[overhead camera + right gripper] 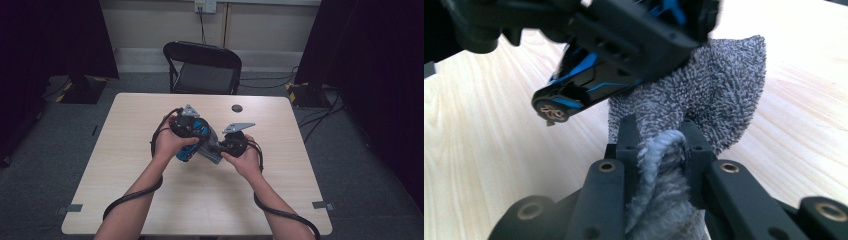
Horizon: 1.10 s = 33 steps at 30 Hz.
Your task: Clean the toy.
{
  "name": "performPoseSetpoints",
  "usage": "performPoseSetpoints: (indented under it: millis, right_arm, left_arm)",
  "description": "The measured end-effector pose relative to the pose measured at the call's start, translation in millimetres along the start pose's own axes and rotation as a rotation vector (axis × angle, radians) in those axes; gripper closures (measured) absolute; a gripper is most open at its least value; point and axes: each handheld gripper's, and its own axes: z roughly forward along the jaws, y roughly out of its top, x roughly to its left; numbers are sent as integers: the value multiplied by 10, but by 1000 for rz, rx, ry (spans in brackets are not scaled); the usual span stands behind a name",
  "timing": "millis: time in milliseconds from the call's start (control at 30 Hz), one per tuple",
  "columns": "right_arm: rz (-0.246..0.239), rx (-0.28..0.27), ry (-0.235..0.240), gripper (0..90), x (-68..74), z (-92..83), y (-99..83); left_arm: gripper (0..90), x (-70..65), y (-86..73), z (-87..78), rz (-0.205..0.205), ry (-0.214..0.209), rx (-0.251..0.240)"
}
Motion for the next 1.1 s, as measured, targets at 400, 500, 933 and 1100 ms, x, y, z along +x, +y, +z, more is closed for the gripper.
performPoseSetpoints:
  millis: [400, 500, 933, 1100]
  right_arm:
    - [-13, 7, 49, 754, 144, 132, -26]
    - [-15, 15, 58, 754, 162, 156, -40]
    - [-28, 34, 108, 753, 270, 303, -85]
    - [-37, 50, 121, 753, 312, 349, -113]
  left_arm:
    - [257, 19, 37, -30, -3, 1, -8]
    - [256, 27, 33, -23, -7, 2, -9]
    - [256, 54, 47, -48, -11, 13, -23]
    - [257, 65, 47, -45, -16, 14, -24]
